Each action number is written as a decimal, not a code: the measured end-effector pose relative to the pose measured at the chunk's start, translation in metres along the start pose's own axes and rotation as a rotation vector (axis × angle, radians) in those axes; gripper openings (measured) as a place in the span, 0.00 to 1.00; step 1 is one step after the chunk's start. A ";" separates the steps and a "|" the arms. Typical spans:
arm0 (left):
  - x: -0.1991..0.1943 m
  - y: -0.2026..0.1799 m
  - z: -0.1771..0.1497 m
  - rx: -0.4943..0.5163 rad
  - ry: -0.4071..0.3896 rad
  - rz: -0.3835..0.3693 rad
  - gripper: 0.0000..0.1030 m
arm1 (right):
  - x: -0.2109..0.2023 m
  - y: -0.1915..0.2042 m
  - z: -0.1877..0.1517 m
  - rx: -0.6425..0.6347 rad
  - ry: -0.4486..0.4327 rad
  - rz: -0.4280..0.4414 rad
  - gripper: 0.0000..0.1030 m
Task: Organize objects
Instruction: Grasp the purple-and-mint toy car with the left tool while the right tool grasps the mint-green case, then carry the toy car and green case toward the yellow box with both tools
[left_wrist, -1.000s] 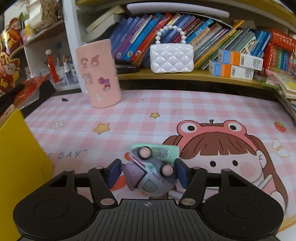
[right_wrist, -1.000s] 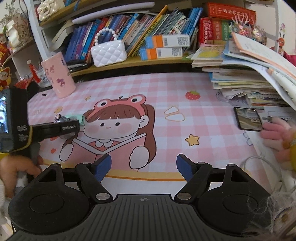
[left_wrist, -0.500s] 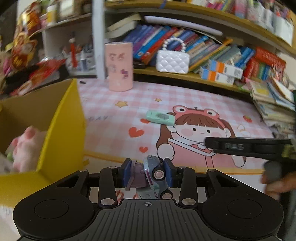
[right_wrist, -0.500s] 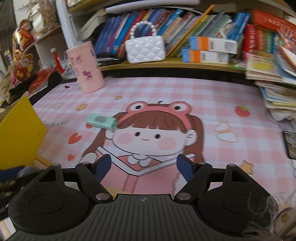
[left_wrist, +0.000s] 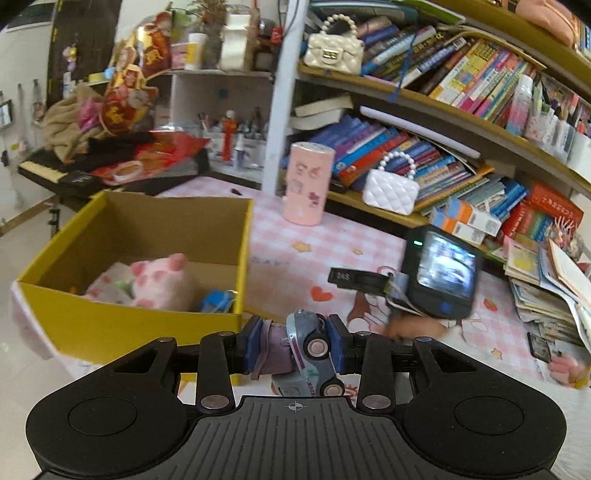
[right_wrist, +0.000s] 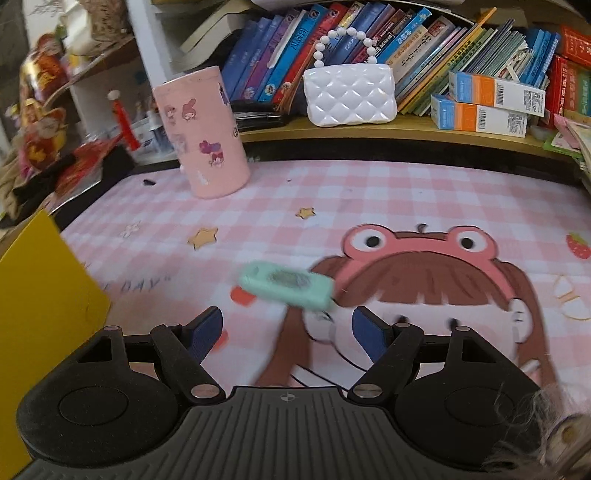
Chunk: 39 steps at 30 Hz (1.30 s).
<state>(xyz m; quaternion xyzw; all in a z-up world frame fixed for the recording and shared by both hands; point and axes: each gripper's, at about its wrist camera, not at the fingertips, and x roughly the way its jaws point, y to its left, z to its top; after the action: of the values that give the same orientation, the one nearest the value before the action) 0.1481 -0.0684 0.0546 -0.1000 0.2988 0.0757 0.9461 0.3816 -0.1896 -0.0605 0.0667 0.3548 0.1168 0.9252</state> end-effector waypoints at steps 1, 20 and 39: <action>-0.003 0.001 0.000 0.005 -0.002 0.008 0.34 | 0.006 0.005 0.001 0.005 -0.001 -0.022 0.73; -0.017 0.020 -0.010 0.014 -0.014 0.005 0.34 | -0.008 0.015 -0.004 -0.003 -0.119 -0.137 0.65; -0.018 0.050 -0.042 0.034 -0.020 -0.128 0.34 | -0.193 0.006 -0.081 -0.155 -0.097 0.018 0.65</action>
<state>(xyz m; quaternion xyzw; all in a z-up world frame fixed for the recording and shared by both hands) 0.1001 -0.0314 0.0245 -0.1022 0.2834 0.0111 0.9535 0.1869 -0.2317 0.0042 0.0034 0.2990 0.1491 0.9425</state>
